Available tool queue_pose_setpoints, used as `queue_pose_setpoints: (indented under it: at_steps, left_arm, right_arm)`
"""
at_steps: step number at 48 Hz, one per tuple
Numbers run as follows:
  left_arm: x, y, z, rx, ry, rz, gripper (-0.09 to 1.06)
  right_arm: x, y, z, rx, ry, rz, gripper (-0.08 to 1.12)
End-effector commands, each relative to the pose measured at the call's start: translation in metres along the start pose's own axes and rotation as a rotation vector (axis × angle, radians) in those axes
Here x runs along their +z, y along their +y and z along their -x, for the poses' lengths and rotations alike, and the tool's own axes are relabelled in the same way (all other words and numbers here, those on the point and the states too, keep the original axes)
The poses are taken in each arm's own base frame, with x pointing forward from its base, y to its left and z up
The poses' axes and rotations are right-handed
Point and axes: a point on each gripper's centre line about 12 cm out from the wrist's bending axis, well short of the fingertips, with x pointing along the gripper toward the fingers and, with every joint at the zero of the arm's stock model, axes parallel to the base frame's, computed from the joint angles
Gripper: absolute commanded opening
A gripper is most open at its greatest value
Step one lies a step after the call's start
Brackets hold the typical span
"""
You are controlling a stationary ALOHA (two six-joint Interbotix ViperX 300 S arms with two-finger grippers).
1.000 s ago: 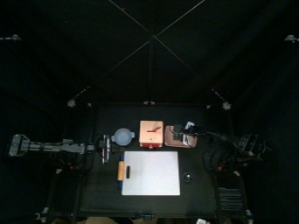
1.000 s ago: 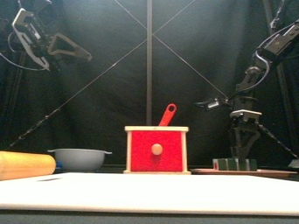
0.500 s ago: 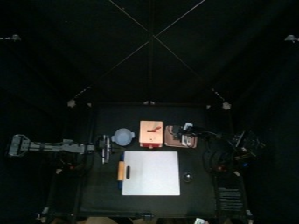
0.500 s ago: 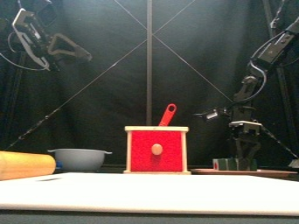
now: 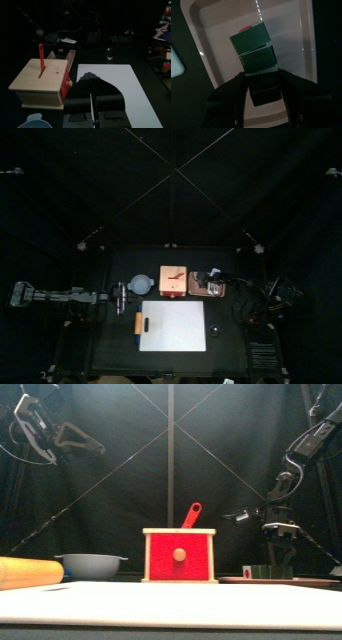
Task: Place sushi on board then cut the sushi with the knife then place the pieces on the plate
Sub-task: Place the sushi on the board
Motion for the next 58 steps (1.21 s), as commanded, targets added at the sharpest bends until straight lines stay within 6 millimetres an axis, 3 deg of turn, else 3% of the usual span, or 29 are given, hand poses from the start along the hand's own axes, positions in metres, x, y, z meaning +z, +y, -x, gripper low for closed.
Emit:
queue_pose_setpoints:
  at_steps: [1,19,25,41,58]
  left_arm:
    - [0.005,0.001,-0.001,0.003,-0.017,0.002,0.00]
    - [0.006,0.001,-0.001,0.004,-0.020,0.003,0.00]
    - [0.005,0.001,-0.001,0.004,-0.018,0.003,0.00]
    - [0.006,0.001,-0.002,0.004,-0.021,0.005,0.00]
    - [0.007,0.004,-0.002,0.019,-0.023,0.015,0.00]
  right_arm:
    - [0.012,-0.001,0.019,-0.004,-0.058,-0.019,0.56]
    - [0.015,0.008,0.070,0.037,-0.152,-0.101,0.56]
    - [0.017,0.019,0.082,0.104,-0.189,-0.159,0.56]
    - [0.031,0.065,0.108,0.249,-0.259,-0.251,0.56]
    - [0.034,0.132,0.126,0.344,-0.271,-0.323,0.56]
